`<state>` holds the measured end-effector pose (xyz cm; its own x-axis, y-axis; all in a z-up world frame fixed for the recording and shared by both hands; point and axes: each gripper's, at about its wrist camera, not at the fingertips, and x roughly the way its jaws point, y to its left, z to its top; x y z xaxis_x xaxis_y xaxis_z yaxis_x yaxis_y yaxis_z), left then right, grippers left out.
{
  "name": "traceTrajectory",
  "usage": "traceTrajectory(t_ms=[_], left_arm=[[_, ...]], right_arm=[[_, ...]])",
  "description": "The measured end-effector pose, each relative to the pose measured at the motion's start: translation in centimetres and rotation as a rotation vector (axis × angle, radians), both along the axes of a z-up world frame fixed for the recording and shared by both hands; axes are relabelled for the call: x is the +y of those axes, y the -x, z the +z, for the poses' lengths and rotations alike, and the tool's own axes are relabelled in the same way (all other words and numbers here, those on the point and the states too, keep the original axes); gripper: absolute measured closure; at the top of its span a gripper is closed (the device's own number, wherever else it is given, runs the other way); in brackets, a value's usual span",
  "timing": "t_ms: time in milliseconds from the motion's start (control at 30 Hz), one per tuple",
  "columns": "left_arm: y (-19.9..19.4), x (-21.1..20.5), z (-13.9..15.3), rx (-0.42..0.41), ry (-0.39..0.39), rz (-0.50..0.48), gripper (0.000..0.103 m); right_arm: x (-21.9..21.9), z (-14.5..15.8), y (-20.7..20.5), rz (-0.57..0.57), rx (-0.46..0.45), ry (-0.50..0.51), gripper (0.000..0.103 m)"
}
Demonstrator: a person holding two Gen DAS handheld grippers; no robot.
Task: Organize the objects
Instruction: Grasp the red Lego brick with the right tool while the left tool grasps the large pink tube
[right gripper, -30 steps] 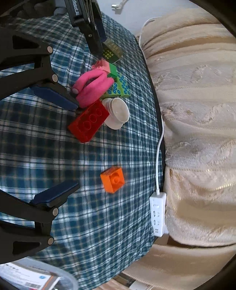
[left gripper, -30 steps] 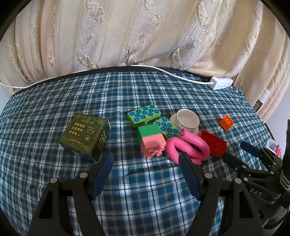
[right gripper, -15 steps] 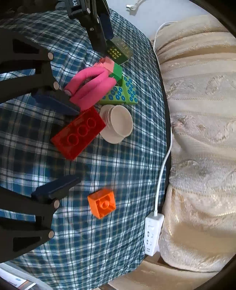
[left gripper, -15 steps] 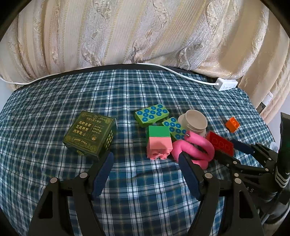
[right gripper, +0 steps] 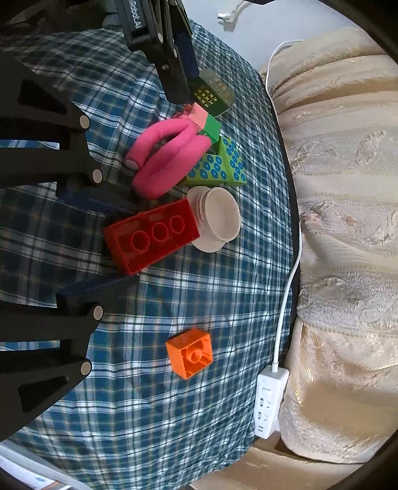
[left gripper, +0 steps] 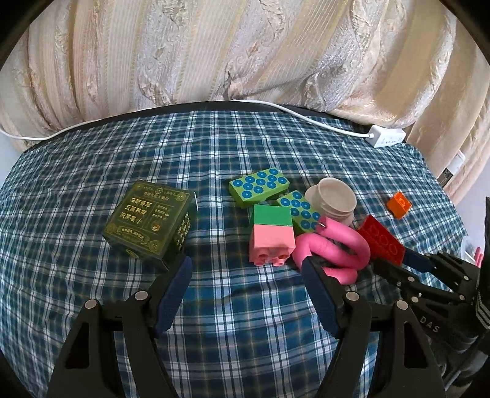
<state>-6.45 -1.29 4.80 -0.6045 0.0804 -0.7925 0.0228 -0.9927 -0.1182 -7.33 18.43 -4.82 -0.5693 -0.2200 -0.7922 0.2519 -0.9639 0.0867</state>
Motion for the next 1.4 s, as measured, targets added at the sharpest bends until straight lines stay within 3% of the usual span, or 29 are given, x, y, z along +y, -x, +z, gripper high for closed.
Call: traceTrajectory(t_ms=[300, 800, 1133, 1400], left_arm=[[0.0, 1.0, -0.3, -0.002, 0.024, -0.030, 0.028], [0.2, 4.7, -0.3, -0.038, 0.006, -0.094, 0.028], [1.7, 6.3, -0.9, -0.103, -0.108, -0.028, 0.028], [3.0, 7.0, -1.5, -0.109, -0.133, 0.065, 0.028]], right_arm=[[0.9, 0.1, -1.2, -0.069, 0.015, -0.053, 0.064], [2.6, 0.0, -3.3, -0.134, 0.025, -0.050, 0.064], [3.6, 0.0, -4.4, -0.132, 0.038, 0.001, 0.064], [4.5, 0.0, -4.4, -0.130, 0.034, 0.076, 0.064]])
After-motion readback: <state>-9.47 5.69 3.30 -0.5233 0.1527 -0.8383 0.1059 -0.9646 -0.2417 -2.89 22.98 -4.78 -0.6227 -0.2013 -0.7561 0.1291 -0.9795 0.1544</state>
